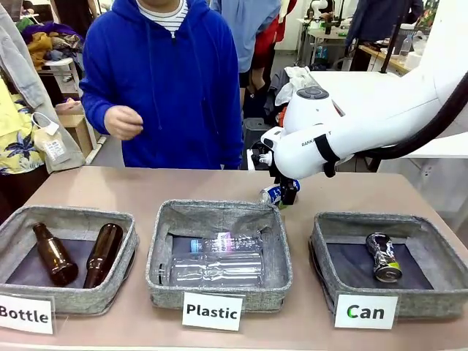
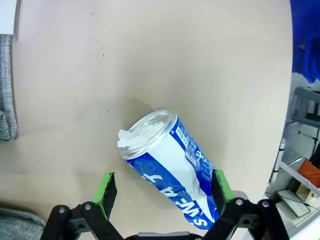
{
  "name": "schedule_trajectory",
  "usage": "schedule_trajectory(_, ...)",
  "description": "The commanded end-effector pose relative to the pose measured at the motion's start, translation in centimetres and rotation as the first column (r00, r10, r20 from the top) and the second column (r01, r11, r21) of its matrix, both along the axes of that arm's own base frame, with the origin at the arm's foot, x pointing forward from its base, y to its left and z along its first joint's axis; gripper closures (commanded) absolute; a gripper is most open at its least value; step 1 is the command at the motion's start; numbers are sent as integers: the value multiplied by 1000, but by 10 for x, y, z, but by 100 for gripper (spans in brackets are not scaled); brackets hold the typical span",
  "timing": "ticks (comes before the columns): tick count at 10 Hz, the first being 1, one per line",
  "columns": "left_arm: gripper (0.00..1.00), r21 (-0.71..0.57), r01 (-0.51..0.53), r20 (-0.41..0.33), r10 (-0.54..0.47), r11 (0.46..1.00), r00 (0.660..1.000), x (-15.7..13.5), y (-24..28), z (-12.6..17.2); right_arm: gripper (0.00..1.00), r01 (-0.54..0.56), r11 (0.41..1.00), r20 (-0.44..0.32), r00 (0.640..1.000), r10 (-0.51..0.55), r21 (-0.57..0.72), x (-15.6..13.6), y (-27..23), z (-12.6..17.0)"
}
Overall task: Sort the can waste into the basket.
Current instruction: Pick up the can waste from the table and place it in the right Fabric basket.
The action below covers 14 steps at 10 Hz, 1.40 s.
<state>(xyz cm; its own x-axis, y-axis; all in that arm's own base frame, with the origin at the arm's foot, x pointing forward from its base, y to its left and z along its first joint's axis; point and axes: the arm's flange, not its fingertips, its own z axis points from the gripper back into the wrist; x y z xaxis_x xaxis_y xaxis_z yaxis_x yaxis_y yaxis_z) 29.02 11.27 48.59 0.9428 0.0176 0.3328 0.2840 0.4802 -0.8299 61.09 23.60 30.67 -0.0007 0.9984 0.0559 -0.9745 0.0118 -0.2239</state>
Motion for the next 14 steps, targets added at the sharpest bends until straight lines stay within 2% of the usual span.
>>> schedule_trajectory(1,0,93,145,-13,-145,985,989,2,-38,-13,0,45,999,-21,999,-44,30,0,-2,1)
schedule_trajectory(2,0,87,129,-3,-130,988,992,5,-47,-19,0,49,998,-29,998,-48,31,-1,-3,-2)
schedule_trajectory(3,0,52,106,-24,-104,993,994,3,-38,-10,0,52,998,-31,998,-51,26,-1,-3,-4)
schedule_trajectory(5,0,52,106,-24,-104,993,994,3,-38,-10,0,68,997,-45,997,-66,24,0,-1,-9)
schedule_trajectory(6,0,52,106,-24,-104,993,994,3,-38,-10,12,81,996,-43,996,-80,23,0,-2,-11)
schedule_trajectory(7,0,52,106,-24,-104,993,994,3,-38,-10,60,89,996,-58,994,-88,8,0,-2,-11)
schedule_trajectory(8,0,52,106,-24,-104,993,994,3,-38,-10,72,91,996,-61,994,-91,1,0,-3,-11)
schedule_trajectory(9,0,52,106,-24,-104,993,994,3,-38,-10,100,96,995,-64,993,-96,1,1,-4,-9)
schedule_trajectory(11,0,52,106,-24,-104,993,994,3,-38,-10,100,97,995,-69,993,-97,2,0,-6,-7)
schedule_trajectory(12,0,52,106,-24,-104,993,994,3,-38,-10,97,99,995,-67,993,-98,5,0,-5,-6)
schedule_trajectory(14,0,52,106,-24,-104,993,994,3,-38,-10,100,97,995,-53,994,-97,-1,-3,-6,-1)
